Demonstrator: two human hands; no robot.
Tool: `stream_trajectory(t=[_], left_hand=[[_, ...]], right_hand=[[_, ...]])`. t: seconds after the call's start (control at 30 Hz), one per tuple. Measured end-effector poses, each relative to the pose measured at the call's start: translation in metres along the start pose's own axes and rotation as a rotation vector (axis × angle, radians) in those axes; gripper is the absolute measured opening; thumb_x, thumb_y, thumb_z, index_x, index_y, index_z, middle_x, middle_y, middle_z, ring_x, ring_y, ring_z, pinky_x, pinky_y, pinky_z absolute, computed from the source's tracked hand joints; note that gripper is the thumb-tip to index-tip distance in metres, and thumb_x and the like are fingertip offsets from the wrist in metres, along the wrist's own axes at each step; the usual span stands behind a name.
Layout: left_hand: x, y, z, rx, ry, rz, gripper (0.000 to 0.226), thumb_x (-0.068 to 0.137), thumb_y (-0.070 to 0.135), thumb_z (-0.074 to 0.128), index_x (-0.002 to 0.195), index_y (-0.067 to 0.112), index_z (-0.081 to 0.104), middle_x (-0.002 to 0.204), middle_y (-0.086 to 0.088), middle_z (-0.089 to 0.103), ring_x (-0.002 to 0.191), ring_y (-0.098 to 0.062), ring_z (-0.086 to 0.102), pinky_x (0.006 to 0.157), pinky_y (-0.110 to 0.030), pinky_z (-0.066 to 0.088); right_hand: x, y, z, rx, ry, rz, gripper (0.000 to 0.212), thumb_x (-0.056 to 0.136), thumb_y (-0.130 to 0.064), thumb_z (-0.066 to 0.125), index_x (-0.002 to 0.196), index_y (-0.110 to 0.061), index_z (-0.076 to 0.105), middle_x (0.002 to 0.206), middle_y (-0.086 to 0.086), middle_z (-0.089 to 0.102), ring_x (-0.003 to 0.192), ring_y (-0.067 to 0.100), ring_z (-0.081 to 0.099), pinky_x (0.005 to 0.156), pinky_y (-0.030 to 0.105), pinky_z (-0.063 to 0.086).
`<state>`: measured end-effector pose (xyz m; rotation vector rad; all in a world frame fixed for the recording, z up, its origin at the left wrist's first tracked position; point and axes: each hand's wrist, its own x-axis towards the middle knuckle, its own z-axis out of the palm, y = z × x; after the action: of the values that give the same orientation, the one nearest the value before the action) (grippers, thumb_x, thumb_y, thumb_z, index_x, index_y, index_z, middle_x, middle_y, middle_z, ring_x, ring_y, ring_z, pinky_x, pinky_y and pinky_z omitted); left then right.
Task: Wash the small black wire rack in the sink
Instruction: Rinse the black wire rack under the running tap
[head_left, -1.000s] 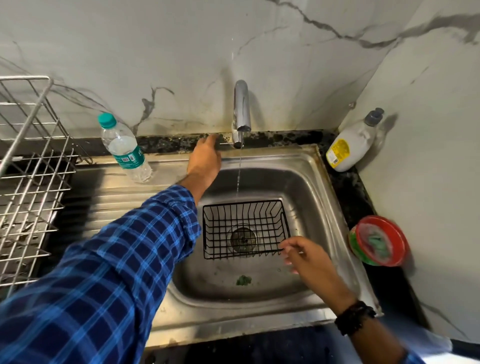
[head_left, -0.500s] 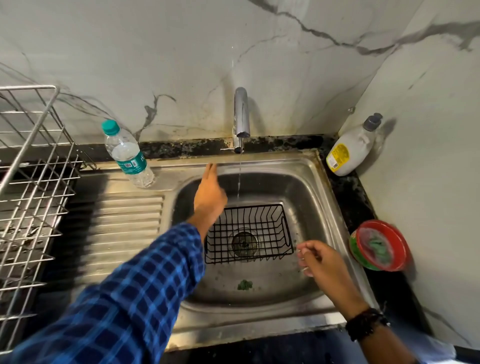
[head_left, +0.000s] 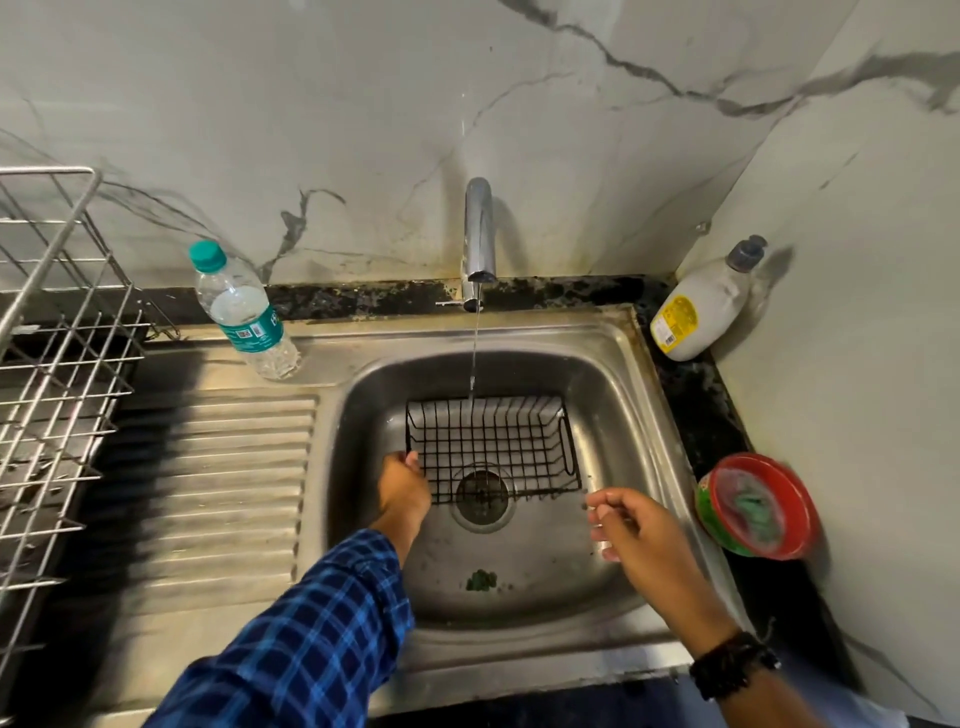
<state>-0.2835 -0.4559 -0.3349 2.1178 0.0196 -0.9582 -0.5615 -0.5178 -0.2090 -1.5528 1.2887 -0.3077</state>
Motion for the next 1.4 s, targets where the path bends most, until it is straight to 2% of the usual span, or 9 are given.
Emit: stream_trajectory(t=[0.2,0.37,0.47,0.57,0.67,0.83,0.93,1.1,1.4], left_hand=[[0.023,0.008,0.001,-0.144,-0.118,-0.099,0.031,0.107,0.034,0.035,0.120,0.018,0.057,0.115,-0.014,0.067,0.102,-0.033,0.067,0.093,-0.054,0.057],[0.004,0.011,-0.006,-0.230,-0.223,-0.180,0.034,0.108,0.032,0.035,0.132,0.016,0.054,0.124,-0.014,0.063,0.110,-0.033,0.064,0.095,-0.053,0.055],[-0.004,0.014,-0.016,-0.067,-0.122,-0.120,0.035,0.106,0.027,0.045,0.135,0.011,0.053,0.130,-0.016,0.060,0.116,-0.032,0.058,0.102,-0.046,0.048],[-0.030,0.015,-0.036,0.108,-0.094,0.033,0.039,0.103,0.026,0.050,0.141,0.016,0.050,0.134,-0.013,0.058,0.121,-0.029,0.056,0.102,-0.040,0.044],[-0.061,0.007,-0.067,0.510,-0.218,0.262,0.034,0.104,0.031,0.047,0.133,0.015,0.058,0.128,-0.012,0.064,0.117,-0.028,0.062,0.102,-0.038,0.048],[-0.102,-0.016,-0.110,0.841,-0.438,0.432,0.028,0.104,0.025,0.049,0.129,0.024,0.061,0.121,0.002,0.069,0.097,-0.012,0.070,0.083,-0.023,0.055],[-0.115,-0.028,-0.128,0.845,-0.430,0.504,0.026,0.103,0.029,0.052,0.127,0.030,0.063,0.119,0.010,0.069,0.101,-0.003,0.065,0.084,-0.013,0.047],[-0.124,-0.029,-0.135,0.610,-0.276,0.547,0.025,0.101,0.018,0.056,0.114,0.039,0.062,0.112,0.014,0.071,0.101,0.001,0.066,0.094,-0.020,0.052],[-0.137,-0.019,-0.114,0.457,-0.163,0.564,0.021,0.101,0.016,0.057,0.113,0.032,0.065,0.104,0.022,0.068,0.100,0.011,0.062,0.088,-0.005,0.043]], right_hand=[[-0.003,0.001,-0.011,0.014,0.028,0.000,0.017,0.100,-0.020,0.056,0.104,-0.029,0.069,0.098,-0.010,0.073,0.089,0.001,0.069,0.084,0.032,0.058],[-0.008,-0.009,-0.027,-0.035,0.124,-0.089,0.018,0.098,-0.023,0.057,0.104,-0.038,0.065,0.101,-0.016,0.070,0.094,0.001,0.067,0.080,0.028,0.056],[-0.013,-0.020,-0.054,-0.163,0.387,-0.169,0.017,0.099,-0.017,0.055,0.103,-0.031,0.063,0.096,-0.012,0.064,0.087,0.006,0.062,0.074,0.022,0.050],[-0.011,-0.011,-0.098,-0.403,0.648,-0.213,0.017,0.099,-0.015,0.052,0.105,-0.025,0.065,0.094,-0.001,0.065,0.082,0.021,0.060,0.077,0.036,0.052],[0.010,0.021,-0.125,-0.651,0.497,-0.082,0.021,0.096,-0.012,0.054,0.110,-0.015,0.069,0.099,0.016,0.071,0.082,0.037,0.065,0.079,0.045,0.055],[0.037,0.035,-0.126,-0.897,0.216,-0.022,0.032,0.089,-0.043,0.051,0.114,-0.036,0.068,0.109,0.007,0.064,0.088,0.027,0.057,0.081,0.033,0.044],[0.044,0.035,-0.121,-0.867,0.206,0.033,0.029,0.094,-0.029,0.060,0.122,-0.026,0.068,0.122,0.011,0.065,0.108,0.032,0.058,0.100,0.037,0.047],[0.048,0.024,-0.120,-0.802,0.262,0.130,0.039,0.096,-0.020,0.060,0.133,-0.009,0.061,0.129,0.020,0.062,0.116,0.037,0.059,0.099,0.036,0.045],[0.050,0.034,-0.128,-0.769,0.217,-0.147,0.019,0.076,-0.005,0.079,0.095,-0.007,0.077,0.089,0.016,0.075,0.084,0.036,0.067,0.077,0.031,0.044]])
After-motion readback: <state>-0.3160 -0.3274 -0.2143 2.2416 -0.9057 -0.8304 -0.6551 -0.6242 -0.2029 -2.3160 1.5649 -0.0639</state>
